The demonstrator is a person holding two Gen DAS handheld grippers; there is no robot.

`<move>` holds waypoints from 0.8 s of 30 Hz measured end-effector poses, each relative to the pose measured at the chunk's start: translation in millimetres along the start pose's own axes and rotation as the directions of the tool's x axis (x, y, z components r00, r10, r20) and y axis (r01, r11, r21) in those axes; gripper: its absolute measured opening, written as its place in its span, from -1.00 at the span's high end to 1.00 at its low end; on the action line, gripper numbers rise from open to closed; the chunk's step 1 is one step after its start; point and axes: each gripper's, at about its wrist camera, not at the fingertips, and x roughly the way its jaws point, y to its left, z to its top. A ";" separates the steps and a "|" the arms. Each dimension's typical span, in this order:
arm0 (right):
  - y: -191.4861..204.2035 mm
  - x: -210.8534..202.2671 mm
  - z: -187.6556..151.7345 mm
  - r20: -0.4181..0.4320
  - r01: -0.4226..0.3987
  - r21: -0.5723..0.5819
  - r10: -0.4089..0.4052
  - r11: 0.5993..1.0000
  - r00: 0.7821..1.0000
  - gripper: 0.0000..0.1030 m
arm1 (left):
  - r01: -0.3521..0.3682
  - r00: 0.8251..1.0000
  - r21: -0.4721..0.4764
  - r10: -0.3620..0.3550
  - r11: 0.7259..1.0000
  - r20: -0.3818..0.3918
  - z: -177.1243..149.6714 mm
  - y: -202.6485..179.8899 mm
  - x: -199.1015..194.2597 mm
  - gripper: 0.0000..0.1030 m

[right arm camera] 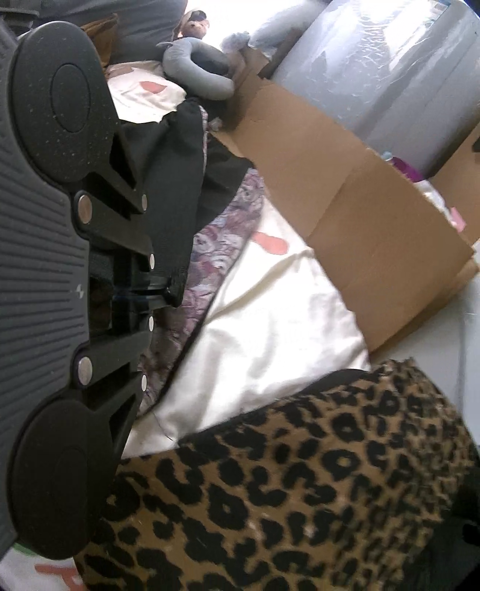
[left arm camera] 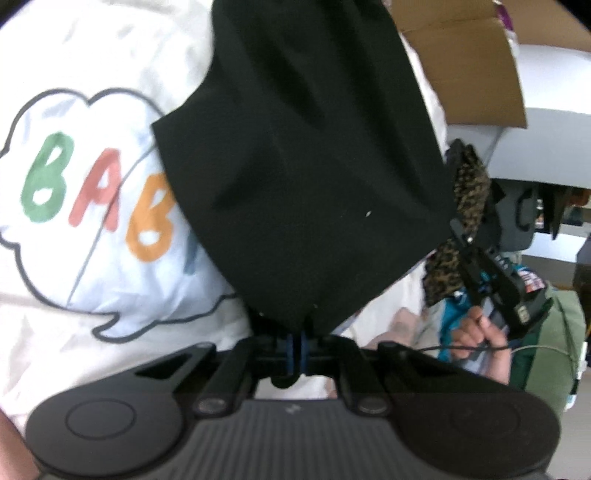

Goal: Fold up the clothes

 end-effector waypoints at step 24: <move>-28.6 -20.9 -7.3 0.033 0.158 0.016 -0.159 0.987 0.987 1.00 | -0.028 0.993 0.132 0.043 0.991 -0.113 -8.5 -1.5 3.3 0.94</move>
